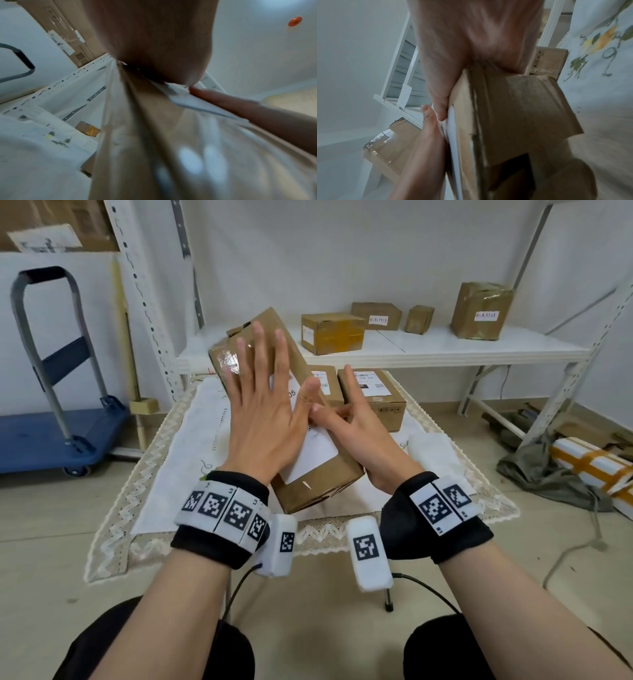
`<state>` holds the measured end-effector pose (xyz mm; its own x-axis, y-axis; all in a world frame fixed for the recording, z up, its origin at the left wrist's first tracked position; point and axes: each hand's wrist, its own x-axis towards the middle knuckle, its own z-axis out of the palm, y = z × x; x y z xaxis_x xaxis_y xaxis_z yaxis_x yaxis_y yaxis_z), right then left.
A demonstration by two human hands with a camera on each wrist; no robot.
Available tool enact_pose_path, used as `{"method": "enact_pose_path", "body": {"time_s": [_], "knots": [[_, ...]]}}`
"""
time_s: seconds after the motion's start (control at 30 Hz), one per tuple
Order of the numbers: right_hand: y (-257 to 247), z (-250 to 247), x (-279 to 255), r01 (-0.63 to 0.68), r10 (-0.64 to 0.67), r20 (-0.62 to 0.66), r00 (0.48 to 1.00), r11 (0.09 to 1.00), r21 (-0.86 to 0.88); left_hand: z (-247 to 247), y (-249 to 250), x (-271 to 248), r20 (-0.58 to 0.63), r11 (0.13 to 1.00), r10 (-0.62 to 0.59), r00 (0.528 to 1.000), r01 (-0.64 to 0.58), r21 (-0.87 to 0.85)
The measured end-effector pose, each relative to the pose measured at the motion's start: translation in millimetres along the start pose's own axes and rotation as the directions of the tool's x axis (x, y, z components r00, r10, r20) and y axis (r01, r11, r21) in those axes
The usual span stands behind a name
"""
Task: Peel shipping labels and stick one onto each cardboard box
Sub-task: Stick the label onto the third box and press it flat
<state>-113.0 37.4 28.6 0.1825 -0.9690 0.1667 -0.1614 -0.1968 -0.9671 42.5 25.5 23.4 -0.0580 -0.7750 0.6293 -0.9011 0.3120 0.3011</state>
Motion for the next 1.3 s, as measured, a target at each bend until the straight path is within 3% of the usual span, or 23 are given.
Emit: {"method": "enact_pose_path", "body": {"time_s": [0.17, 0.37, 0.57, 0.7, 0.77, 0.83, 0.9, 1.03, 1.17, 1.3], "knots": [[-0.5, -6.6, -0.8, -0.045, 0.048, -0.031, 0.998, 0.995, 0.088, -6.8, -25.6, 3.5, 0.05, 0.987, -0.14, 0.989, 0.144, -0.077], [5.3, -2.6, 9.6, -0.067, 0.071, -0.041, 0.997, 0.993, 0.095, -9.5, -1.8, -1.6, 0.023, 0.997, 0.0, 1.0, 0.002, -0.08], [5.9, 1.4, 8.7, -0.057, 0.055, 0.019, 0.998, 0.993, 0.107, 2.7, -29.4, -3.1, 0.144, 0.995, -0.094, 0.985, 0.097, -0.018], [2.7, -4.5, 5.7, -0.072, 0.08, -0.044, 0.996, 0.985, 0.156, -6.8, -36.0, -4.3, 0.161, 0.967, -0.19, 0.969, 0.213, -0.139], [3.2, -9.8, 6.2, -0.082, 0.1, -0.077, 0.992, 0.975, 0.207, -13.7, -34.7, -5.0, 0.209, 0.904, -0.268, 0.94, 0.321, -0.284], [4.0, -15.4, 7.0, -0.099, 0.127, -0.097, 0.987, 0.962, 0.253, -21.3, -33.6, -5.3, 0.322, 0.772, -0.36, 0.876, 0.473, -0.425], [5.5, -19.8, 7.8, -0.112, 0.151, -0.12, 0.981, 0.951, 0.287, -27.6, -33.4, -6.3, 0.461, 0.664, -0.377, 0.803, 0.582, -0.47], [9.0, -23.3, 10.9, -0.117, 0.185, -0.164, 0.969, 0.927, 0.355, -37.6, -29.1, -12.1, 0.642, 0.592, -0.244, 0.726, 0.637, -0.494], [15.1, -25.8, 15.5, -0.125, 0.207, -0.152, 0.966, 0.896, 0.426, -40.3, -22.1, -14.4, 0.736, 0.524, -0.114, 0.667, 0.67, -0.526], [18.2, -23.5, 19.6, -0.173, 0.226, -0.09, 0.97, 0.9, 0.399, -41.1, -18.8, -13.6, 0.747, 0.457, -0.067, 0.661, 0.686, -0.566]]}}
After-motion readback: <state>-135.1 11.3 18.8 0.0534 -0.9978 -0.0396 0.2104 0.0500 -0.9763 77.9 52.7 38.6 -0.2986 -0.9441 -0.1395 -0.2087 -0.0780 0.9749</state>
